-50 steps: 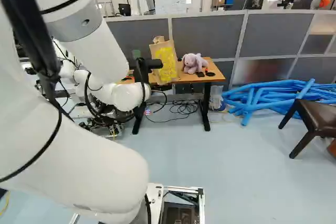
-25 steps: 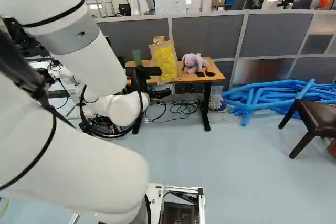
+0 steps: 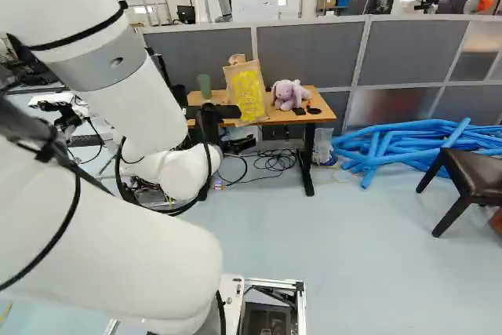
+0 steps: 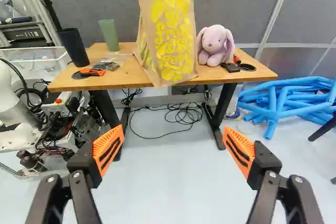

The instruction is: Pick up the bag on the ground and place it on the table

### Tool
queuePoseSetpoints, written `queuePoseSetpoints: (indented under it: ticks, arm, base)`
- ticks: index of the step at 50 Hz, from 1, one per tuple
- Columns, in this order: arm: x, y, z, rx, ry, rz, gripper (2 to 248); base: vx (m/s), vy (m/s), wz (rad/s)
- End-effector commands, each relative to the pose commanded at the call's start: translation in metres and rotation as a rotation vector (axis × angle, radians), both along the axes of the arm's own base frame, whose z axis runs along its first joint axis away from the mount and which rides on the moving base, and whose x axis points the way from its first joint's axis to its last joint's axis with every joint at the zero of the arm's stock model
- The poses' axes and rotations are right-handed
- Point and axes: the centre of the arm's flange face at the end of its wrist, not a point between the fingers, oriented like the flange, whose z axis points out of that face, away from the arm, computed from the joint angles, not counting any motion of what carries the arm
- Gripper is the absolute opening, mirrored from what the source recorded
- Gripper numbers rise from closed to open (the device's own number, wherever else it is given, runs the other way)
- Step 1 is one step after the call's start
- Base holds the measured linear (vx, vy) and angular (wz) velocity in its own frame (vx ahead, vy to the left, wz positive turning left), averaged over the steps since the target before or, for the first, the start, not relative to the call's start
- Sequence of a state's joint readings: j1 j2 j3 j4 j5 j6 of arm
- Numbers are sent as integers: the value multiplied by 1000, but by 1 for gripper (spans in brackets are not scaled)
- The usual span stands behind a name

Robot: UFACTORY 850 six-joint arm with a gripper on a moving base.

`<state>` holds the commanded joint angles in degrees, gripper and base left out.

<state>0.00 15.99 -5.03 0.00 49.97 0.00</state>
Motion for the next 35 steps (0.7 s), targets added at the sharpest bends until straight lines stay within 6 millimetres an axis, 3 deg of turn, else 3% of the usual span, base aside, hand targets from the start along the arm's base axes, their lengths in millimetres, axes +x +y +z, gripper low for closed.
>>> queuePoseSetpoints:
  ticks: [35]
  arm:
    - [0, 0, 0, 0, 0, 0, 247]
  base:
    - [0, 0, 0]
